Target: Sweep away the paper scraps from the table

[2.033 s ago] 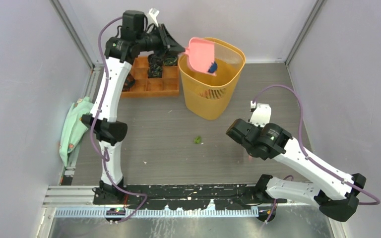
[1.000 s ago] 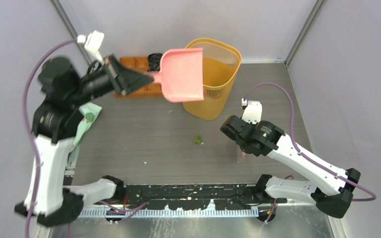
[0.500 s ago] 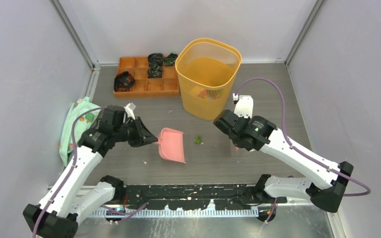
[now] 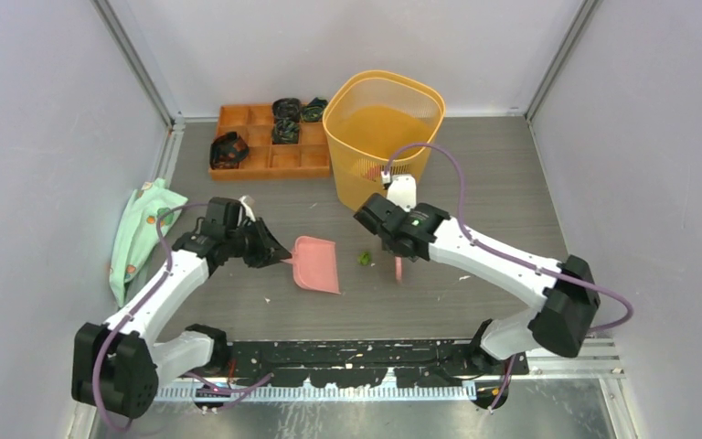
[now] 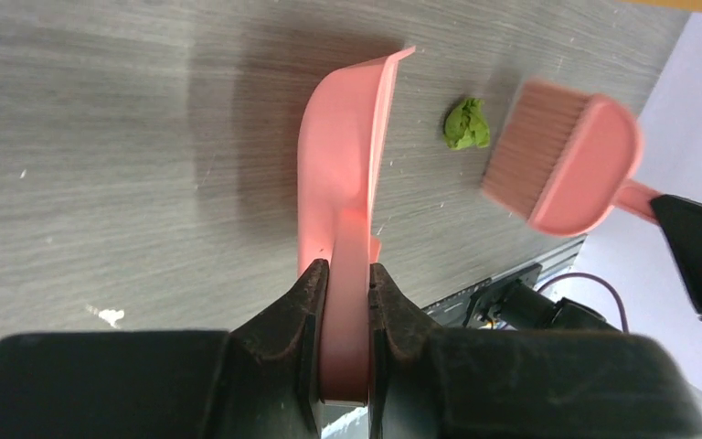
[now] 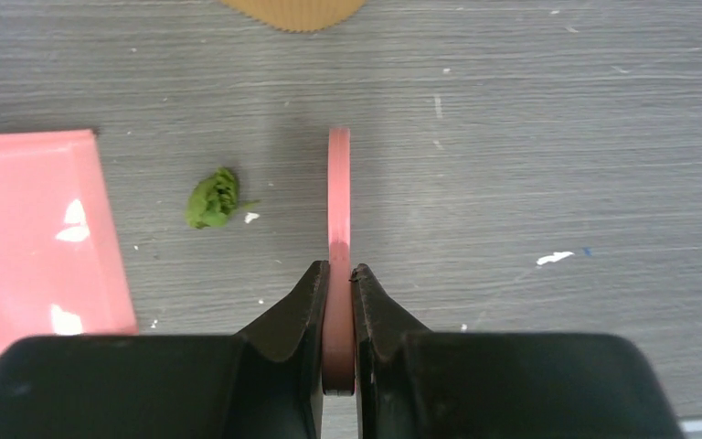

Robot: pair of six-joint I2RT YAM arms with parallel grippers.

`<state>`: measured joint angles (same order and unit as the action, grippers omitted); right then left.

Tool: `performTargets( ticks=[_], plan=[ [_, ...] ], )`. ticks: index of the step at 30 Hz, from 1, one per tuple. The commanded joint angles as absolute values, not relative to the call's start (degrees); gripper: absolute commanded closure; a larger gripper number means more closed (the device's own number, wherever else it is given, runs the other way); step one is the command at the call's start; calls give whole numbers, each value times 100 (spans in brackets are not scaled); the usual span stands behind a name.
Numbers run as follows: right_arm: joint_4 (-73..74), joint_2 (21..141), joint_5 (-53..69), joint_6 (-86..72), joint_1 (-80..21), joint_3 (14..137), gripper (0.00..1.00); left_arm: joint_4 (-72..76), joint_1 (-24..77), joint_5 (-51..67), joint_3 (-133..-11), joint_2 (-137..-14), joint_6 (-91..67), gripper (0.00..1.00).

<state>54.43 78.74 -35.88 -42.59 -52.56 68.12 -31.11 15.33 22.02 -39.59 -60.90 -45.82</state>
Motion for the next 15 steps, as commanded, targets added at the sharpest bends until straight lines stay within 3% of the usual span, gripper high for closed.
performTargets(
  ticks=[1,11,15],
  plan=[
    [4772,8251,-3225,-4219,-5352,7192,99,-1839,1257,2721,-3550,-6531,-4284,99],
    [4662,9305,-3162,-4112,-6037,8289,100,-916,1129,3454,-2812,-7365,-4265,99],
    [5761,9333,-4264,-4356,-6452,8925,99,-146,1125,3732,-2528,-7717,-4503,99]
  ],
)
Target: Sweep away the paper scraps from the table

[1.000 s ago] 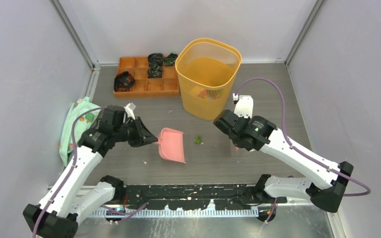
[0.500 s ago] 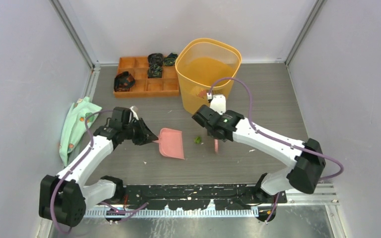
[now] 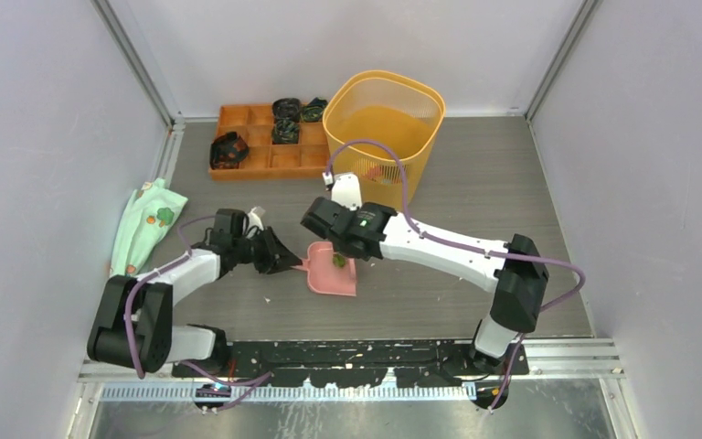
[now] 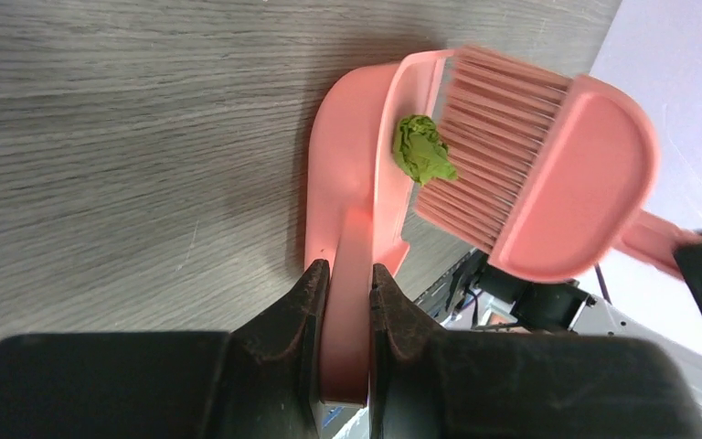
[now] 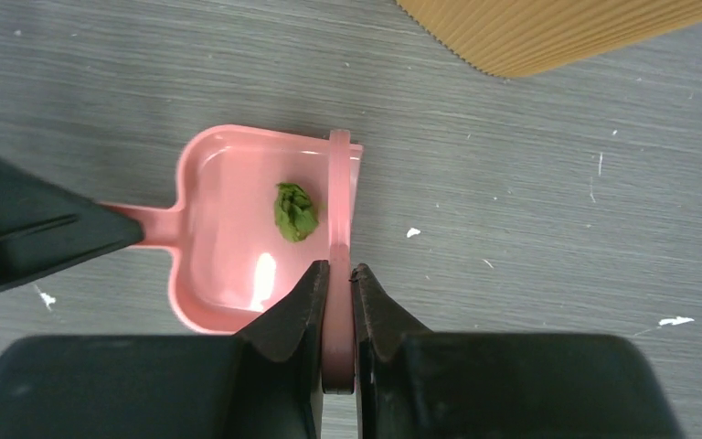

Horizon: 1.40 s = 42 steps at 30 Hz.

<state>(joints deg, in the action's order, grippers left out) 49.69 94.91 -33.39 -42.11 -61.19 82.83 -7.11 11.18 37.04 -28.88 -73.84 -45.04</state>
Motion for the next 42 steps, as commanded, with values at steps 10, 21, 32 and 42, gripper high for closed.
performTargets(
  ticks=[10,21,32,42],
  plan=[
    [9098,7492,-5812,-6059,-6750,8764,99,3020,1125,4421,-1755,-8180,-5769,99],
    [9818,6869,-6096,-6589,-6717,8352,100,7109,1134,4776,-1473,-9288,-8431,99],
    [9735,6642,-6065,-6619,-6636,7996,100,4717,1143,4752,-2098,-7518,-8116,99],
    [9451,6513,-6010,-6356,-6505,7909,100,1626,1151,4573,-2899,-5772,-7576,100]
  ],
)
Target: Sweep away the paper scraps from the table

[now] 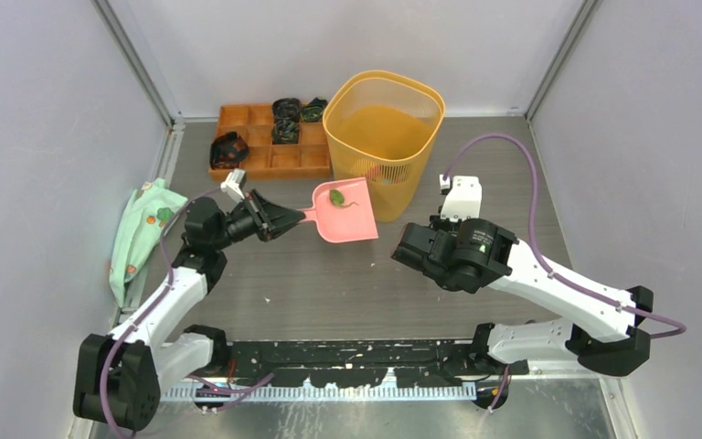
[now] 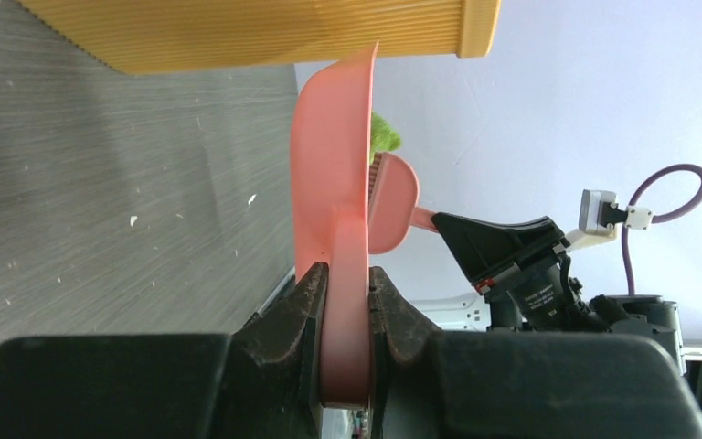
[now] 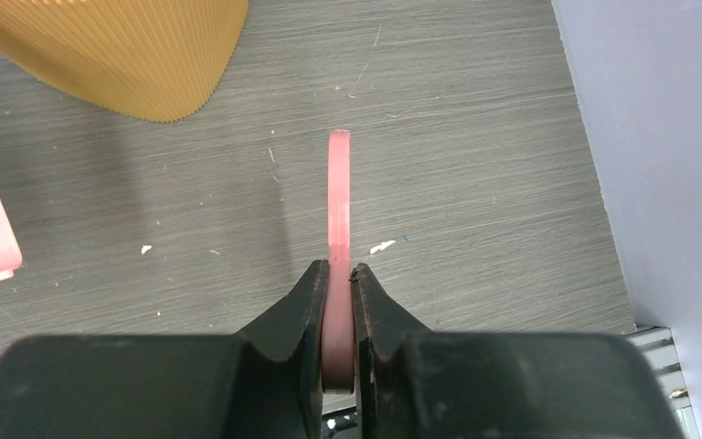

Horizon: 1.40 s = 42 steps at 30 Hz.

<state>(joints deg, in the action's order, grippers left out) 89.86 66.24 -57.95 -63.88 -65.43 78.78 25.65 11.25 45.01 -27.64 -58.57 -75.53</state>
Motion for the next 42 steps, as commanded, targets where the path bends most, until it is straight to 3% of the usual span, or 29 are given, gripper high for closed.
performTargets(
  ticks=[1,7,12,23,36,42],
  plan=[
    [9429,6504,-6004,-6318,-6504,7917,100,1630,1151,4571,-2895,-5728,-7655,99],
    [9423,6470,-5947,-6232,-6471,7941,100,1298,1151,4627,-3134,-5433,-8137,99],
    [9349,6396,-5938,-6142,-6395,7897,99,196,1151,4556,-3779,-5148,-8308,100],
    [9047,6081,-5847,-5892,-6230,7648,99,-1110,1151,4374,-6014,-5551,-8511,99],
    [8918,5418,-5608,-5911,-6144,7287,100,-834,1151,4580,-9634,-8785,-8698,99],
    [8763,5629,-5625,-5780,-6141,7273,100,-2165,1160,4829,-11864,-10572,-7630,99]
  ],
)
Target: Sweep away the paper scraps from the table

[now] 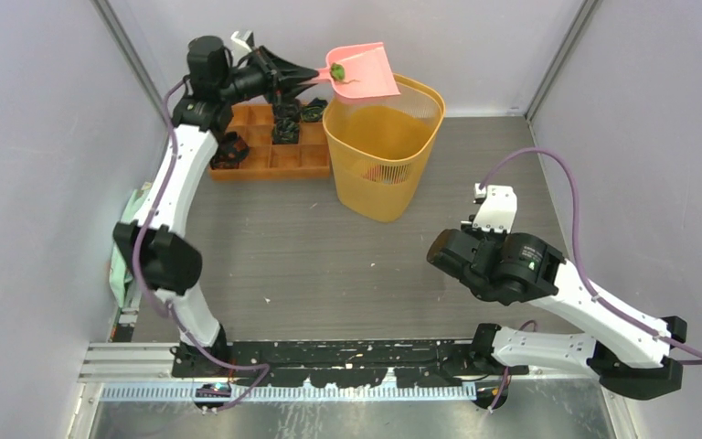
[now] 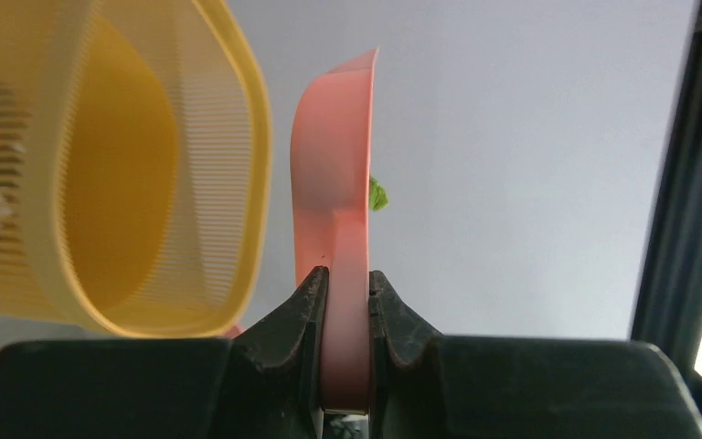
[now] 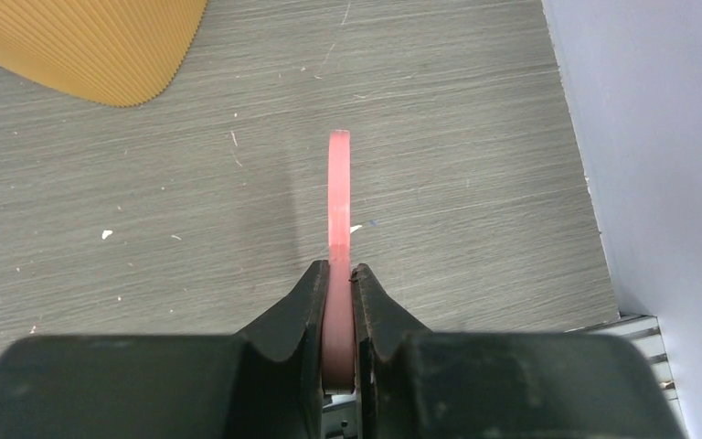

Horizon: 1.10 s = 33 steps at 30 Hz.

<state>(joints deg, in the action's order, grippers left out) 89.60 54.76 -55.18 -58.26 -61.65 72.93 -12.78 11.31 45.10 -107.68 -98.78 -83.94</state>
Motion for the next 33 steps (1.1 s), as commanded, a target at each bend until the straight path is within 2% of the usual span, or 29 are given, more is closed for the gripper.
performTargets(
  ticks=[1,6,14,25,33],
  plan=[
    [8712,5678,-5625,-5749,-6139,7258,99,-2432,1168,4817,-12168,-10813,-7369,99],
    [8428,5860,-5529,-5610,-6112,7104,99,-4748,1250,4240,-13858,-11647,-5417,99],
    [8047,5911,-5326,-5569,-6001,6678,100,-5928,1572,3495,-15208,-12105,-4167,100],
    [7805,6061,-5157,-5408,-5869,6603,99,-5810,1881,2685,-14953,-11685,-3246,99],
    [7705,6098,-5160,-5406,-5801,6506,100,-4532,1783,2937,-14870,-11194,-3474,99]
  ],
)
